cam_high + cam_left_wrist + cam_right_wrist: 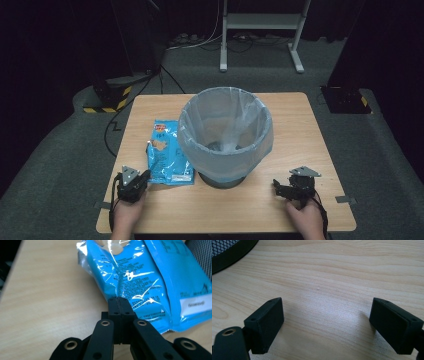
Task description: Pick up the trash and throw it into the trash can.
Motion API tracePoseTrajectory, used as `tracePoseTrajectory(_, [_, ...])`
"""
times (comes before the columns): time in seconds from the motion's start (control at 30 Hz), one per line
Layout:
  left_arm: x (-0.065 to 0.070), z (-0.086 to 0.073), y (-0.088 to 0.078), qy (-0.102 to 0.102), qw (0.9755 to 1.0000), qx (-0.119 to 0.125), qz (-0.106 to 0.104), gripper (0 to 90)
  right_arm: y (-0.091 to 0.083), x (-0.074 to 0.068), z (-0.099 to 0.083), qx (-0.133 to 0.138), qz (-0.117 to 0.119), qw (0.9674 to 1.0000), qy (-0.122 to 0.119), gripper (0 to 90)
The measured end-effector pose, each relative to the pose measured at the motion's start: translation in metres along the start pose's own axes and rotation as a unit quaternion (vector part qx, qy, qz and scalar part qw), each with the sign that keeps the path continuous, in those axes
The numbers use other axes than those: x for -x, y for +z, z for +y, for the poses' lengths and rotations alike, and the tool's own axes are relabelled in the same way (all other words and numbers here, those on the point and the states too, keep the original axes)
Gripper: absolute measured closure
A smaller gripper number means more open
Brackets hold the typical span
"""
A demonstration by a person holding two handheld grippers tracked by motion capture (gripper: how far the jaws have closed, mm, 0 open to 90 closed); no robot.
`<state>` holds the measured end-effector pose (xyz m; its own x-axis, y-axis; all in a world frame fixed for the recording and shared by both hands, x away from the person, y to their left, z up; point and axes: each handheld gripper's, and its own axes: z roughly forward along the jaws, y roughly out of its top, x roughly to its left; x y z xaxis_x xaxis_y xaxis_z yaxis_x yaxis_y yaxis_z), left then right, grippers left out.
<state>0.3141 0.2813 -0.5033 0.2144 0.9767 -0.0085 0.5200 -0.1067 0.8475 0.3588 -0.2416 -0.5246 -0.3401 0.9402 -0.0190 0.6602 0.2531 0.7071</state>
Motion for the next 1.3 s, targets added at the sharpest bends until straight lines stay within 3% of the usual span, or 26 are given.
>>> tracePoseTrajectory(0.1, [0.001, 0.009, -0.010, -0.002, 0.9993, 0.033, 0.014, 89.7, 0.000, 0.000, 0.000, 0.000, 0.000, 1.0000, 0.000, 12.0])
tracePoseTrajectory(0.3, [0.001, 0.027, -0.032, -0.004, 0.9954, 0.090, 0.033, 89.8, 0.000, 0.000, 0.000, 0.000, 0.000, 1.0000, 0.000, 12.1])
tracePoseTrajectory(0.57, [-0.003, 0.051, -0.058, -0.010, 0.9850, 0.162, 0.057, 89.7, 0.000, 0.000, 0.000, 0.000, 0.000, 1.0000, 0.000, 12.1])
tracePoseTrajectory(1.0, [-0.006, 0.085, -0.087, 0.009, 0.9695, 0.225, 0.096, 89.7, 0.000, 0.000, 0.000, 0.000, 0.000, 1.0000, 0.000, 12.1])
tracePoseTrajectory(1.3, [-0.007, 0.108, -0.100, 0.009, 0.9611, 0.255, 0.106, 89.7, 0.000, 0.000, 0.000, 0.000, 0.000, 1.0000, 0.000, 12.1])
